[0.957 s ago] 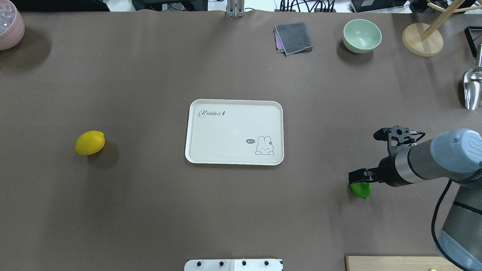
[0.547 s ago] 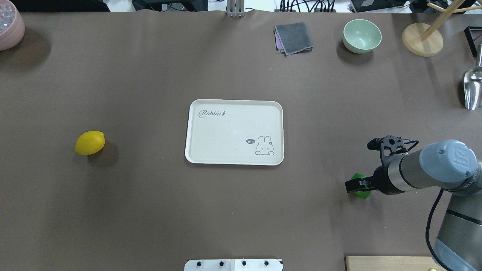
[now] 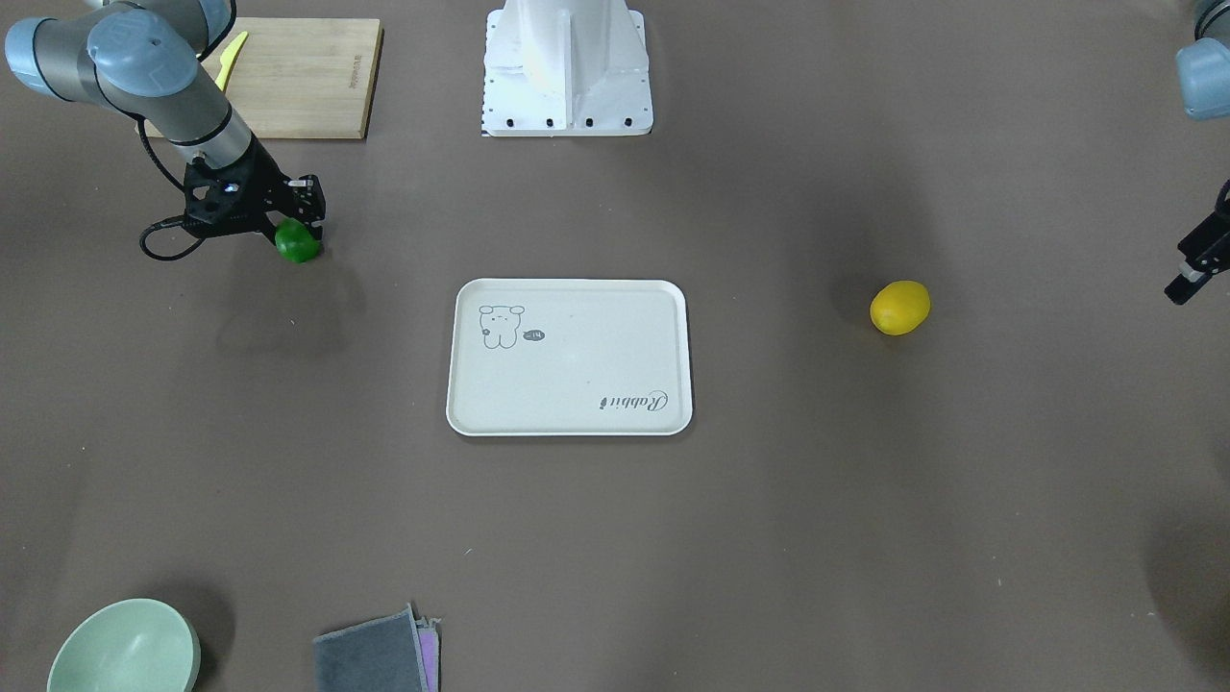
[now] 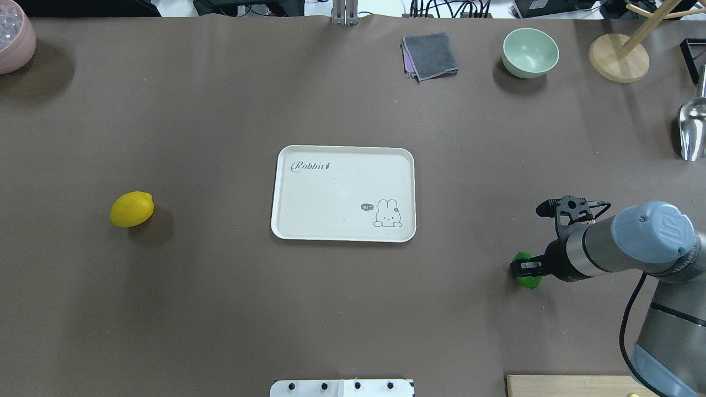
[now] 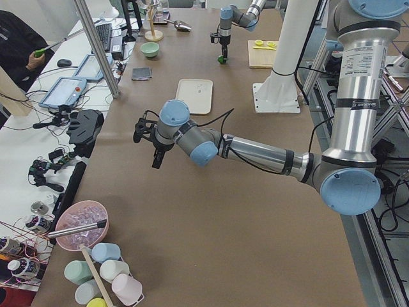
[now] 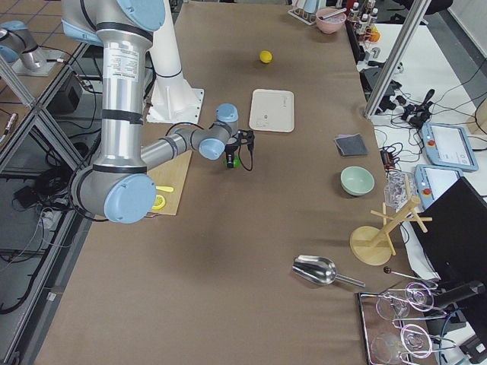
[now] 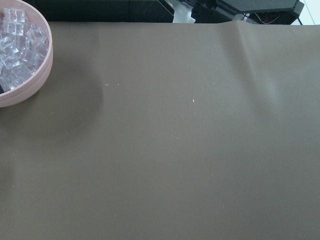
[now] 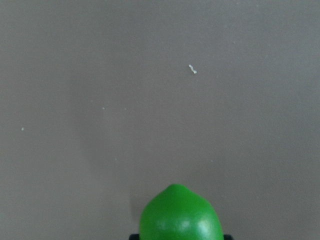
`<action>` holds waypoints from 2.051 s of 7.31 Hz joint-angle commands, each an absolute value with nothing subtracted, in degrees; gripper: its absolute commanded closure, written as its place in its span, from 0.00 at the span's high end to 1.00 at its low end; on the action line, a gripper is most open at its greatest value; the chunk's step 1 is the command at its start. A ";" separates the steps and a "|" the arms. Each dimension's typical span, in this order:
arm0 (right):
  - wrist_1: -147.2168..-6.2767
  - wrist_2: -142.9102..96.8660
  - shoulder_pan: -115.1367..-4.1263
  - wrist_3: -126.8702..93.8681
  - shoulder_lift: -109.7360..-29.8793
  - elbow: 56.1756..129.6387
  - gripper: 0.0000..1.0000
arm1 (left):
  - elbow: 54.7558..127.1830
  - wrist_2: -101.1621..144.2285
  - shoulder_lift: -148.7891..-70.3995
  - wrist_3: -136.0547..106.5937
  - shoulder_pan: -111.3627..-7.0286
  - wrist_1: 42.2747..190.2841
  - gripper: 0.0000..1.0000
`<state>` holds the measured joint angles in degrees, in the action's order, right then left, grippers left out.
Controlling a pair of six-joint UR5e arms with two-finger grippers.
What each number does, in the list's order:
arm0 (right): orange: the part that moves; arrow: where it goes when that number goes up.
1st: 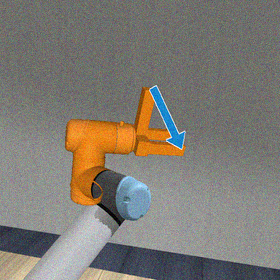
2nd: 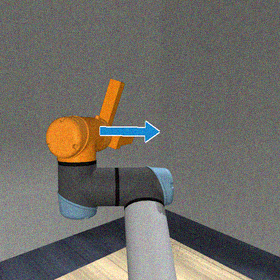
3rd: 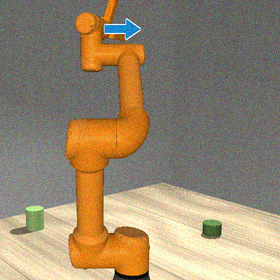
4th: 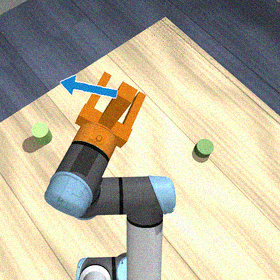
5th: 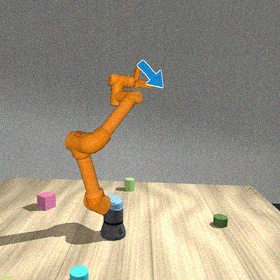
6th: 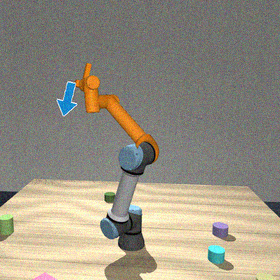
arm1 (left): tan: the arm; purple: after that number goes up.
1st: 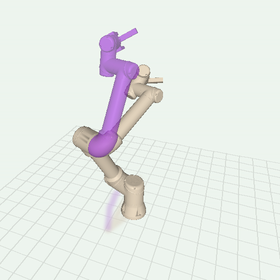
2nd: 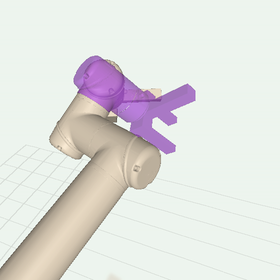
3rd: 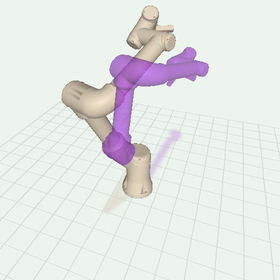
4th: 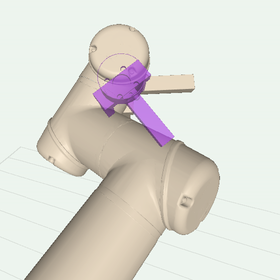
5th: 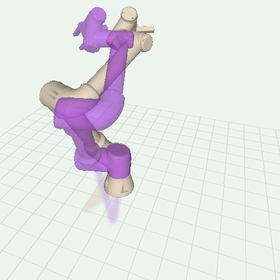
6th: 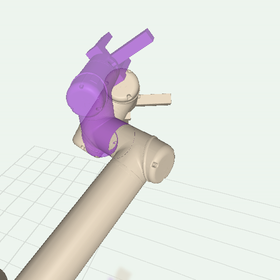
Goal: Place all lemons on tray
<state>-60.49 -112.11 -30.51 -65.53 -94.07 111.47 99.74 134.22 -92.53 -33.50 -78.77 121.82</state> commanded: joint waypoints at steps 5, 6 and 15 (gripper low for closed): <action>-62.04 -117.69 -39.89 -65.30 -86.07 111.36 0.00 | 98.44 130.17 -91.94 -38.83 -63.67 131.81 0.98; -64.75 -117.77 -40.60 -65.30 -83.61 111.44 0.00 | 98.26 128.69 -91.59 -37.54 -62.15 134.10 0.97; -66.09 -116.63 -41.22 -66.27 -74.62 108.55 0.00 | 96.16 118.92 -91.58 -19.95 -46.16 142.03 0.97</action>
<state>-66.09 -116.80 -41.31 -66.07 -75.18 108.90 97.07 119.24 -91.41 -20.90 -47.46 141.50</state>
